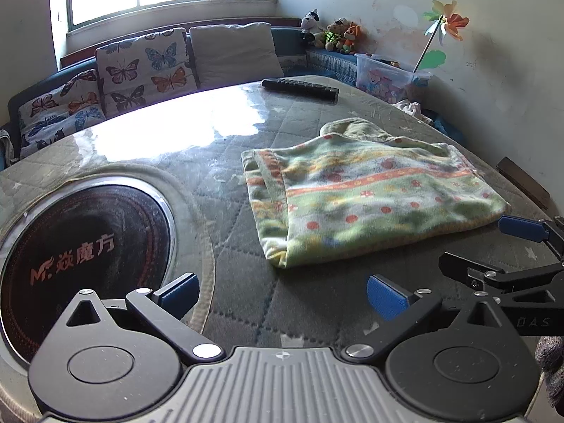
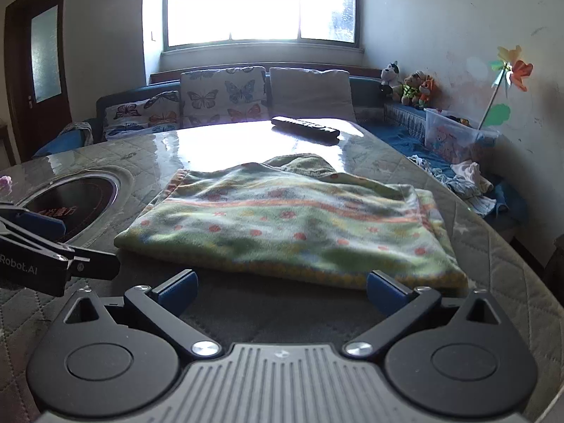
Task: Fold clothes
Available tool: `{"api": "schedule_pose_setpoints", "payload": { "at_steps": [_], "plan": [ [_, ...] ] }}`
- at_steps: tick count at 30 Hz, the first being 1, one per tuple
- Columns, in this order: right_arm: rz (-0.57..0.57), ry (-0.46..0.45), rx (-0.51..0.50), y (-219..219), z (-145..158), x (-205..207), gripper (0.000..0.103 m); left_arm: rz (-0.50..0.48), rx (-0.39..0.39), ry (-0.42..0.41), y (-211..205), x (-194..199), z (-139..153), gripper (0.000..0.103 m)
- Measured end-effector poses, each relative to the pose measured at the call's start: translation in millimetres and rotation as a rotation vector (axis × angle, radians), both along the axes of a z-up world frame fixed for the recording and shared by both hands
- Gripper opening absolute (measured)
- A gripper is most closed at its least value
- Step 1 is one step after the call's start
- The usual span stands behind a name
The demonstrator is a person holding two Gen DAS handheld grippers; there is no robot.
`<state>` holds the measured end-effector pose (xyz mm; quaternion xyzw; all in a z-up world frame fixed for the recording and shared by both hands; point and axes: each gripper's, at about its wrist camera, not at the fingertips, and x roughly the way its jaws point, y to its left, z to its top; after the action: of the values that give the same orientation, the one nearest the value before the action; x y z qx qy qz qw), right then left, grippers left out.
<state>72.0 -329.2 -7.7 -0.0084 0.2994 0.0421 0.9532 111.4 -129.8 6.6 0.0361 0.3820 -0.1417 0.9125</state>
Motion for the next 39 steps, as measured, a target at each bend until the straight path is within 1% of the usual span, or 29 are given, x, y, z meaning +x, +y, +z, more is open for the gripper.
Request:
{"api": "schedule_pose_setpoints", "payload": {
  "at_steps": [8, 15, 27, 39],
  "plan": [
    [-0.045, 0.027, 0.012, 1.2, -6.8, -12.5, 0.103, -0.005, 0.036, 0.016, 2.0, -14.0, -8.6, 0.103],
    [-0.060, 0.040, 0.014, 5.7, -11.2, -21.7, 0.103, -0.029, 0.039, 0.010, 1.7, -24.0, -10.2, 0.103],
    [-0.087, 0.039, 0.019, 8.6, -10.6, -31.5, 0.103, -0.042, 0.059, 0.008, -4.0, -36.0, -15.0, 0.103],
    [-0.097, 0.031, 0.024, 9.0, -9.6, -40.7, 0.103, -0.047, 0.067, -0.011, -5.5, -46.2, -11.3, 0.103]
  ]
}}
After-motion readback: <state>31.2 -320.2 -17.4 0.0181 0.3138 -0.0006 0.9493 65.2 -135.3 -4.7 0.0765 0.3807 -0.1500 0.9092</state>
